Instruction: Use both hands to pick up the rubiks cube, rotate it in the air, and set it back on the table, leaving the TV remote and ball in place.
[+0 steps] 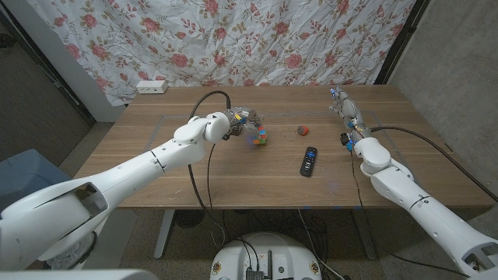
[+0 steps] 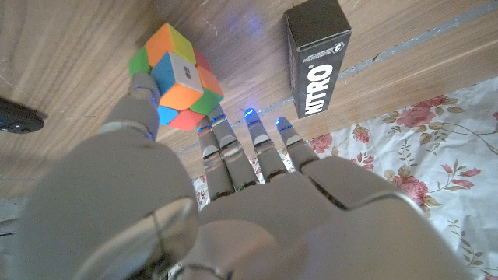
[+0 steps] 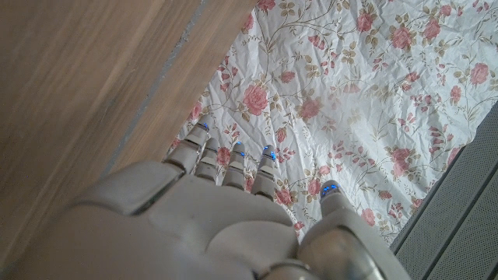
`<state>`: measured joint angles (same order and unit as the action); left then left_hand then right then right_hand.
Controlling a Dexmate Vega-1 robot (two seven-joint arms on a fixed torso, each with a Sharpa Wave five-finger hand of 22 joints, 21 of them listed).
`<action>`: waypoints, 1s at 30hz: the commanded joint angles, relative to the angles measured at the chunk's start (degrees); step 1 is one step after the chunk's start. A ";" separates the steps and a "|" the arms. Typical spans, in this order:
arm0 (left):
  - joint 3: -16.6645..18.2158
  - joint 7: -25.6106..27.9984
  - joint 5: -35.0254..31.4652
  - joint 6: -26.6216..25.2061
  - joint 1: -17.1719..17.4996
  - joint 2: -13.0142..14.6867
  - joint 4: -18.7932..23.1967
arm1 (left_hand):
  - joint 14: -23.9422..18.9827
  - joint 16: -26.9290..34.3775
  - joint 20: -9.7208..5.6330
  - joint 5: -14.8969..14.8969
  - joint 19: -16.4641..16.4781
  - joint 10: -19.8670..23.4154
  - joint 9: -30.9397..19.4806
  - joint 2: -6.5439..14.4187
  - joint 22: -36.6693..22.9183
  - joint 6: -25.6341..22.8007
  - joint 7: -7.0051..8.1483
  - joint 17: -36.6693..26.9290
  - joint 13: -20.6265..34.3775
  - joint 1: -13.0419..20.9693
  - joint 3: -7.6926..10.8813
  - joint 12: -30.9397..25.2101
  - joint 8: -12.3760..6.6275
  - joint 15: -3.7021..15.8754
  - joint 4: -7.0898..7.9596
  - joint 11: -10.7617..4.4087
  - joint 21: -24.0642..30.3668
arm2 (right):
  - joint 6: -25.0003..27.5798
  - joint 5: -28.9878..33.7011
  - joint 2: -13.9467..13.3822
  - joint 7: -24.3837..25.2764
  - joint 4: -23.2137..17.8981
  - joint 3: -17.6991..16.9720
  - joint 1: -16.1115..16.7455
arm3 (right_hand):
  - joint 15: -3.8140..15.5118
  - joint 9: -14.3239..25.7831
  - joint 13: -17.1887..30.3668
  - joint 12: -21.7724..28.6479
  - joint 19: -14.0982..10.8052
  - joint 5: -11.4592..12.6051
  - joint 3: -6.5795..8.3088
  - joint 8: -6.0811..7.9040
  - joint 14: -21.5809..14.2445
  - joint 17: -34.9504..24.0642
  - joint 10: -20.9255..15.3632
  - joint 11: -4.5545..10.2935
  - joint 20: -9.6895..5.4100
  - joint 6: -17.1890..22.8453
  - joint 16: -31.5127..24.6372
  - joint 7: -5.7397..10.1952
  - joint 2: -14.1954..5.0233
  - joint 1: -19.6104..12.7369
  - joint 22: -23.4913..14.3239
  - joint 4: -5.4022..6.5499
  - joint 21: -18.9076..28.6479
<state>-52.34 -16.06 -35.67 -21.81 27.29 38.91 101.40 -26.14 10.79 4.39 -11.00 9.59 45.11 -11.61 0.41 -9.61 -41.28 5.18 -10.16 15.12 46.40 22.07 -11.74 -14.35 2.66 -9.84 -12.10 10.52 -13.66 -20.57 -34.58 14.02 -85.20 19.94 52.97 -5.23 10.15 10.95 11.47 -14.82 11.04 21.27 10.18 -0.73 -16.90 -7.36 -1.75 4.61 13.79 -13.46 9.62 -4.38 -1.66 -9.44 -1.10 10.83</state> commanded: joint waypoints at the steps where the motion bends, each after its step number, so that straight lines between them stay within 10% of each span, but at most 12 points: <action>1: -0.64 -3.61 -2.82 -0.44 -0.91 -1.36 -1.51 | 0.71 -0.16 0.17 -0.22 -0.79 -0.60 -0.07 0.54 -0.17 1.16 0.35 0.03 0.07 0.23 -0.17 0.25 0.71 4.92 0.33 -0.51 -0.17 | -1.25 -1.32 1.03 -0.23 2.53 0.58 -0.64 | -0.24 0.07 0.13 0.26 -0.07 0.37 0.18 0.33 -0.40 -0.10 -0.53 -0.07 0.10 0.29 -0.42 -0.50 -1.73 0.36 -0.16 0.29 -0.03; 30: -1.83 -13.12 -6.21 -0.35 -3.14 -0.90 0.12 | 12.20 -0.67 1.80 0.00 -8.29 -20.81 1.13 -4.31 -0.09 19.93 -0.43 0.15 -3.22 -2.67 -2.60 1.55 4.45 0.83 0.47 3.00 -0.14 | -2.49 -0.67 1.77 1.36 3.39 0.96 -0.86 | -0.04 0.07 0.11 0.24 -0.26 0.49 0.23 0.67 -1.06 -0.01 -0.88 0.10 0.08 1.14 -0.60 -0.37 -1.96 -0.03 -0.15 0.27 0.00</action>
<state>-54.04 -25.91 -40.56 -22.02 24.61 37.75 100.49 -15.16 10.14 5.90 -10.91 2.33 26.62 -10.58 -3.06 -9.62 -24.27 4.97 -9.85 12.35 43.75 19.82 -10.15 -10.15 2.34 -9.37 -9.81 10.20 -15.59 -21.51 -33.10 14.93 -82.15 20.78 52.18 -4.91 10.15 10.95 11.48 -14.82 11.30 21.28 10.41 -1.67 -16.75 -8.00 -1.73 4.61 14.63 -13.78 9.22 -4.39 -1.67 -9.44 -1.10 10.83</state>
